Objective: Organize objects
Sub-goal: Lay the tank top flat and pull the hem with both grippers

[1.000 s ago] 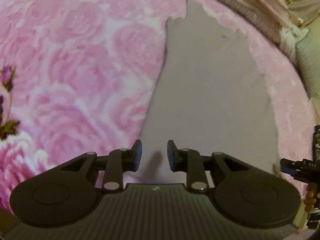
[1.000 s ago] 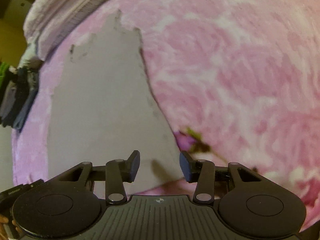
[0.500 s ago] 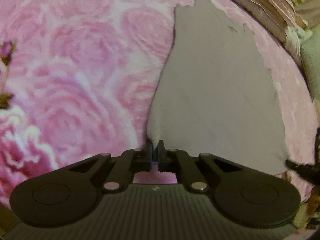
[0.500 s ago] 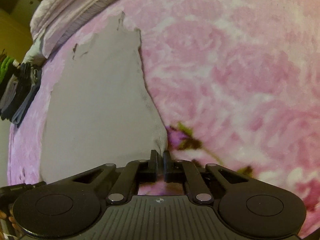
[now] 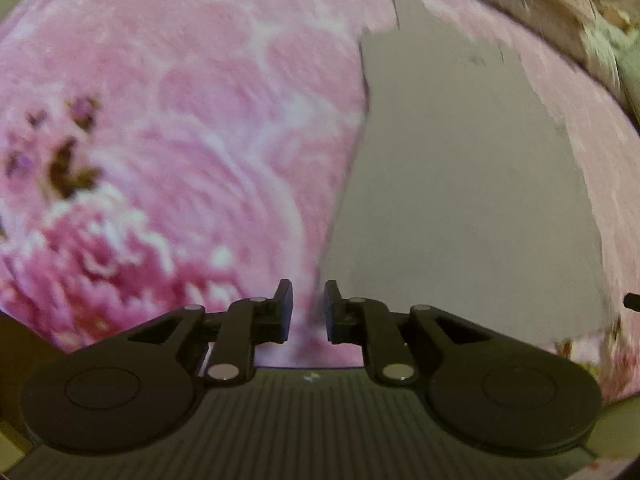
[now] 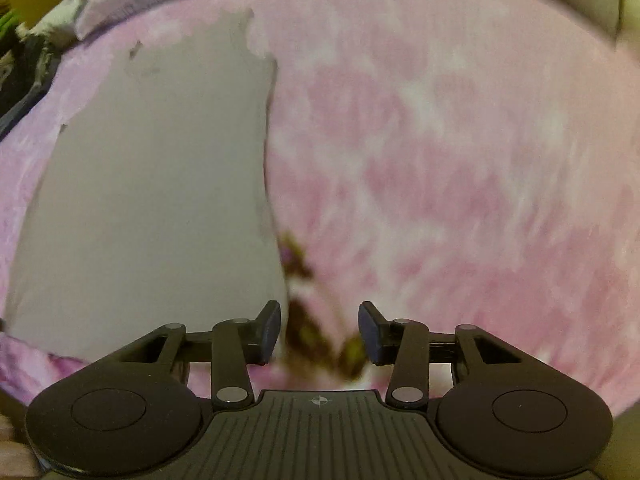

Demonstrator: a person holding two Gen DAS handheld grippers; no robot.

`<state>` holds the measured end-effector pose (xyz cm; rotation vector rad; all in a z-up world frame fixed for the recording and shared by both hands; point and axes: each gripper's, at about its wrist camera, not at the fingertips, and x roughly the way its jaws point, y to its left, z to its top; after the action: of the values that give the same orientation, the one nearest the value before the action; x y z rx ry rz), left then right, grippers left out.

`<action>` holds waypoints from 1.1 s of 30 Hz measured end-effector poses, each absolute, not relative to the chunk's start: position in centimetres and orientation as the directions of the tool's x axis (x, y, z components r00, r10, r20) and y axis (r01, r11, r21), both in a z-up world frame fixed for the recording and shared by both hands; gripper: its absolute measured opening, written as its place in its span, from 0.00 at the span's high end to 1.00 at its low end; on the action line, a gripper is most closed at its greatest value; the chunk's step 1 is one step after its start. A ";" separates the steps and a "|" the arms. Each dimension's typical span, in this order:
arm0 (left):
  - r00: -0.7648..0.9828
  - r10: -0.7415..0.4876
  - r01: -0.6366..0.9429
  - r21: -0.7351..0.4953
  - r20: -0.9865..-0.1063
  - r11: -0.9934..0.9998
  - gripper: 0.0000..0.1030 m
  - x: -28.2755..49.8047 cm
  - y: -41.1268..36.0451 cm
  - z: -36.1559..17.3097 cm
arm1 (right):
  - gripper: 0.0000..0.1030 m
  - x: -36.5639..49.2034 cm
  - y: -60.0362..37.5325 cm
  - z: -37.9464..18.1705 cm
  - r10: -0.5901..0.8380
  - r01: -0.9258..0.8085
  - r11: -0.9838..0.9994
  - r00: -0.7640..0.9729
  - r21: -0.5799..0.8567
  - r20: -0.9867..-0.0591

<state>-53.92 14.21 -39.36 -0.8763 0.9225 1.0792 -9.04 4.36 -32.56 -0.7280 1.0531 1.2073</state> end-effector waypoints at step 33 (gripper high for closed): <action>0.242 0.258 -0.877 -0.097 -0.936 0.470 0.74 -50.0 10.4 -30.2 | 0.37 -16.1 -0.4 -27.6 0.200 -0.941 0.256 -0.171 0.220 -0.965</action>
<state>-49.98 10.43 -30.19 -0.7280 1.0434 0.8773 -16.10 -0.37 -27.56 -0.7733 1.3378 1.2155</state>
